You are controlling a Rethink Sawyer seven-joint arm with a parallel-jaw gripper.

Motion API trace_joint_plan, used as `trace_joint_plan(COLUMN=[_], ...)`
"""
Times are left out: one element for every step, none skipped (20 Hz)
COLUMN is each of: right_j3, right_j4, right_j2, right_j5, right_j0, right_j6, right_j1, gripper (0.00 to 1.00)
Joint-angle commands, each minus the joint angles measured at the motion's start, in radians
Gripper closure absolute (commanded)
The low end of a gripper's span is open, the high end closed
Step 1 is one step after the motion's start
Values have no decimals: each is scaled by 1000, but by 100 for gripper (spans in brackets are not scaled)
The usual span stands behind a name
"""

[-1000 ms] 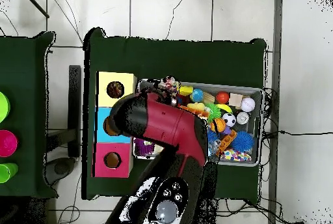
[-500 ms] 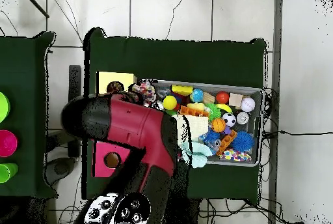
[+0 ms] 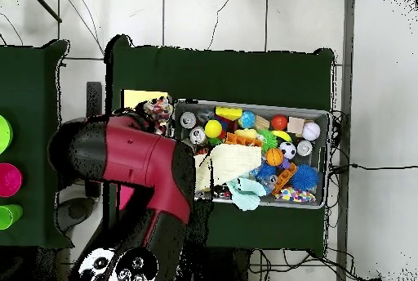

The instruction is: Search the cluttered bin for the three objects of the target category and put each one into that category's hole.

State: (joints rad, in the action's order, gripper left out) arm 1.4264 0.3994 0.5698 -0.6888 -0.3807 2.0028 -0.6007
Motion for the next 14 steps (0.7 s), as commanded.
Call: trace_joint_plan(right_j3=[-24,-28,-25,-22,-15,-11,-4,1,5,9,10,7,6,4], right_j4=[43,43,42,43,44,46,47,48,47,45,43,41,38,37], right_j2=[-51,-49,-47,-49,-51,-53,-54,-54,-52,-50,-48,-43,-36,-31], right_j5=[51,55,59,70,81,96,116,138,154,171,184,194,205,215], right_j0=[-5,-8,-12,-15,-14,-16,-17,-21,-24,-28,-30,-33,-38,-42], right_j6=[316,324,329,335,338,345,348,355,357,360,360,363,367,370], right_j1=[72,79,78,82,84,89,91,97,101,105,108,115,121,127], gripper=[100,100,100,100,100,100,100,100,100,100,100,100,100,100])
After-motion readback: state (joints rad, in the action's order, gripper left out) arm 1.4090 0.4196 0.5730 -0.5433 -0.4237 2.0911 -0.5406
